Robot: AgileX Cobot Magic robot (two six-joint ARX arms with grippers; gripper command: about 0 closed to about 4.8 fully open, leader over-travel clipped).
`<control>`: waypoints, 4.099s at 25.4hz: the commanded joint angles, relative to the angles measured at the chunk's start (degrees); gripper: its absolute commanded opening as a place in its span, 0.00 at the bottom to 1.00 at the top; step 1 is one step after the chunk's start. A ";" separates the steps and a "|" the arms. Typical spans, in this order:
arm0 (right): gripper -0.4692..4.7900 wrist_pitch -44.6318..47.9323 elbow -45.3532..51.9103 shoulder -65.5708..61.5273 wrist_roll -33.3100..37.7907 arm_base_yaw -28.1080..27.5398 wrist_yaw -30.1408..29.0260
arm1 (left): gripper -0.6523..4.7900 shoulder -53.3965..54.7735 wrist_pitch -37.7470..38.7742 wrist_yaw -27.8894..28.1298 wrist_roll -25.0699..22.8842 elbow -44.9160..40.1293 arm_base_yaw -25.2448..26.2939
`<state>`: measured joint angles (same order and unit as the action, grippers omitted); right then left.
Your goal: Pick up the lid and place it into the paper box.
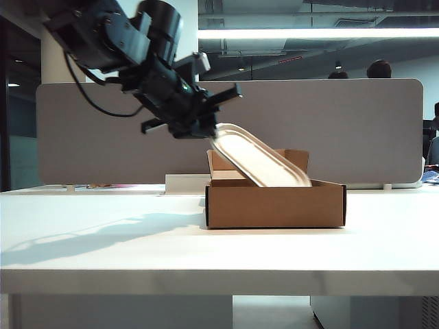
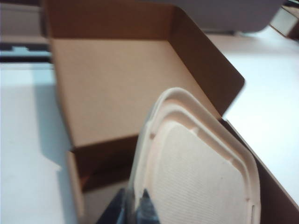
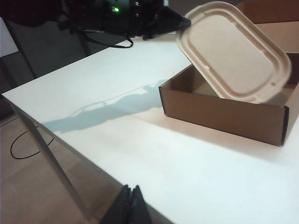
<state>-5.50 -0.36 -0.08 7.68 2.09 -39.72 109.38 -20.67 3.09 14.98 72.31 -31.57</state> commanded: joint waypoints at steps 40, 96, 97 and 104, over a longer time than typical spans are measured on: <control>0.08 0.61 0.33 0.11 -6.95 -0.09 30.71 | 0.11 -16.81 25.97 7.52 -12.68 1.40 7.85; 0.08 0.70 0.33 0.11 -9.64 -0.13 37.09 | 0.11 -109.15 15.93 -8.26 -11.28 -71.87 27.50; 0.08 0.70 0.33 0.09 -9.62 -0.13 37.09 | 0.11 -109.15 15.93 -8.26 -11.61 -71.87 27.50; 0.08 0.70 0.33 0.11 -9.62 -0.13 37.09 | 0.11 -109.15 15.93 -1.62 -11.37 -71.87 27.50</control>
<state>-5.50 -0.36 -0.08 -1.80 1.93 -2.81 0.23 -4.01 0.08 3.84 0.27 -4.25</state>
